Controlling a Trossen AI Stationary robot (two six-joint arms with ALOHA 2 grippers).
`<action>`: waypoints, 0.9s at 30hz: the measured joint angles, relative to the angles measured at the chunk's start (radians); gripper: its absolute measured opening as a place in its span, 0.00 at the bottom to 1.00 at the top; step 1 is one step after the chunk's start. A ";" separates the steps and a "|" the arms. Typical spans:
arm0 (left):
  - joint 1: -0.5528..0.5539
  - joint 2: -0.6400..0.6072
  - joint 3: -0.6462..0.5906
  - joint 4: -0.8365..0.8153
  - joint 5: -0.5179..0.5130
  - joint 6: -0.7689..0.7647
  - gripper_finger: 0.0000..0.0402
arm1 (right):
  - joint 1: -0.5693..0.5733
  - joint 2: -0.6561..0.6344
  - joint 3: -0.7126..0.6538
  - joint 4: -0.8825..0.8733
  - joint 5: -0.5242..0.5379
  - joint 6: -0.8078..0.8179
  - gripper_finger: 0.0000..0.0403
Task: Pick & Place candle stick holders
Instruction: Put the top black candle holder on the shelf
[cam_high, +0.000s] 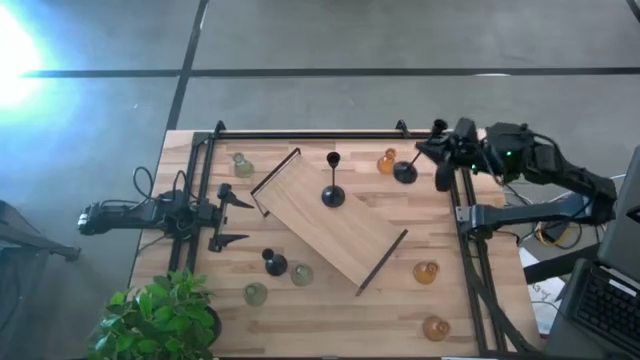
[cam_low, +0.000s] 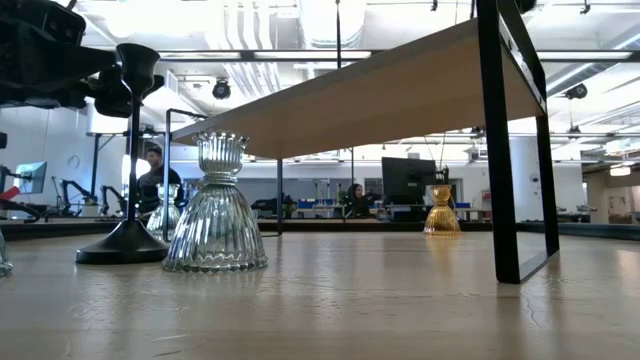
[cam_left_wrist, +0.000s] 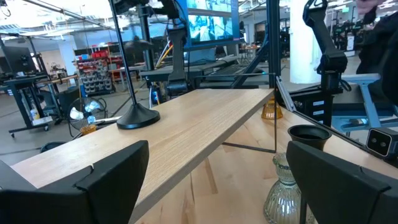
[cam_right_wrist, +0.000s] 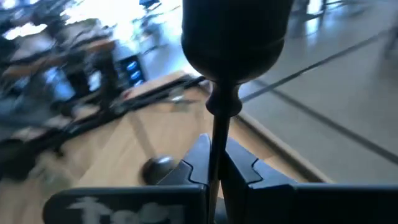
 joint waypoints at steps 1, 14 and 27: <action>0.000 0.000 0.000 0.000 0.000 0.000 0.95 | 0.035 0.018 0.000 -0.002 -0.002 0.000 0.02; 0.000 0.000 0.000 0.000 0.000 0.000 0.95 | 0.298 0.255 -0.065 0.241 0.202 0.078 0.02; 0.000 0.000 0.000 0.000 0.000 0.000 0.95 | 0.304 0.442 0.025 0.249 0.242 0.068 0.02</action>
